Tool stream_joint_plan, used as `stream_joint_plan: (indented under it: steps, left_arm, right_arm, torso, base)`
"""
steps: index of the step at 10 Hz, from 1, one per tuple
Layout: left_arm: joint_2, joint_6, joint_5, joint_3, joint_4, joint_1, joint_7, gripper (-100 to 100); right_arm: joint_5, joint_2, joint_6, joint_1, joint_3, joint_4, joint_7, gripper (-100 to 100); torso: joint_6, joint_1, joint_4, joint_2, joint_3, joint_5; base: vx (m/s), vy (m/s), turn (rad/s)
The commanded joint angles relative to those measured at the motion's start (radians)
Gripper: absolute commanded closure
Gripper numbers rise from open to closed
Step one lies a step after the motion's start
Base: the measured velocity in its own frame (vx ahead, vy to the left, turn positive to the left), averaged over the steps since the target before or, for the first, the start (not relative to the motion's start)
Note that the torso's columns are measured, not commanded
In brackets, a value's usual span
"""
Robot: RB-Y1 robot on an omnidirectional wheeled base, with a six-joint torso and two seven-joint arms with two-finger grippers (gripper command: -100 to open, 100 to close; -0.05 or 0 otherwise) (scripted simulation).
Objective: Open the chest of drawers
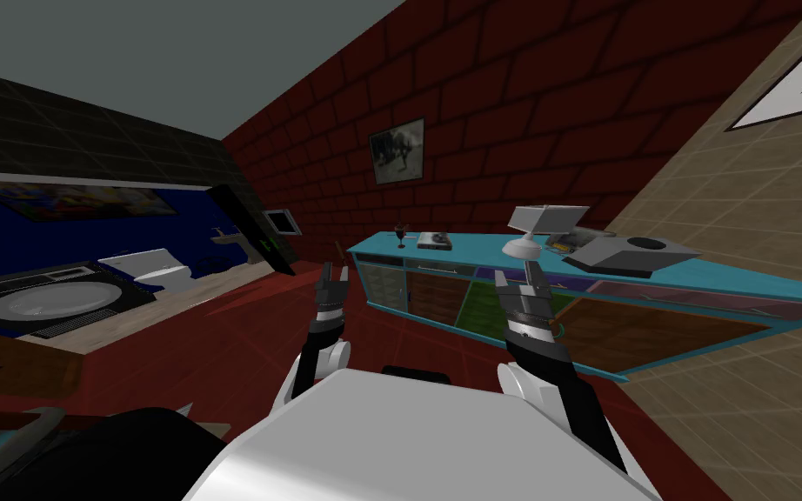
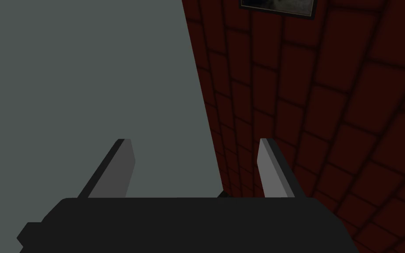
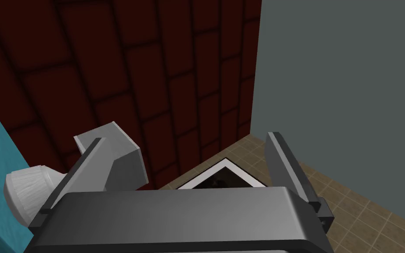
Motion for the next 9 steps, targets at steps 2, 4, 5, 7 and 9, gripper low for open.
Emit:
stream_joint_plan:
  steps: [2, 4, 5, 7, 9]
  left_arm:
    - [0.000, 0.000, 0.000, 0.000, 0.000, 0.000, 0.000, 0]
    - [0.000, 0.000, 0.000, 0.000, 0.000, 0.000, 0.000, 0]
    - [0.000, 0.000, 0.000, 0.000, 0.000, 0.000, 0.000, 0]
    - [0.000, 0.000, 0.000, 0.000, 0.000, 0.000, 0.000, 0]
    - [0.000, 0.000, 0.000, 0.000, 0.000, 0.000, 0.000, 0]
  right_arm:
    - [0.000, 0.000, 0.000, 0.000, 0.000, 0.000, 0.000, 0]
    - [0.000, 0.000, 0.000, 0.000, 0.000, 0.000, 0.000, 0]
    - [0.000, 0.000, 0.000, 0.000, 0.000, 0.000, 0.000, 0]
    - [0.000, 0.000, 0.000, 0.000, 0.000, 0.000, 0.000, 0]
    - [0.000, 0.000, 0.000, 0.000, 0.000, 0.000, 0.000, 0]
  torso:
    - [0.000, 0.000, 0.105, 0.104, -0.209, 0.000]
    - [0.000, 0.000, 0.249, 0.248, -0.497, 0.000]
    - [0.000, 0.000, 0.322, 0.322, -0.644, 0.000]
    - [0.000, 0.000, 0.470, 0.470, -0.939, 0.000]
    - [0.000, 0.000, 0.617, 0.618, -1.234, 0.000]
  base:
    - [0.000, 0.000, 0.000]
    - [0.000, 0.000, 0.000]
    - [0.000, 0.000, 0.000]
    - [0.000, 0.000, 0.000]
    - [0.000, 0.000, 0.000]
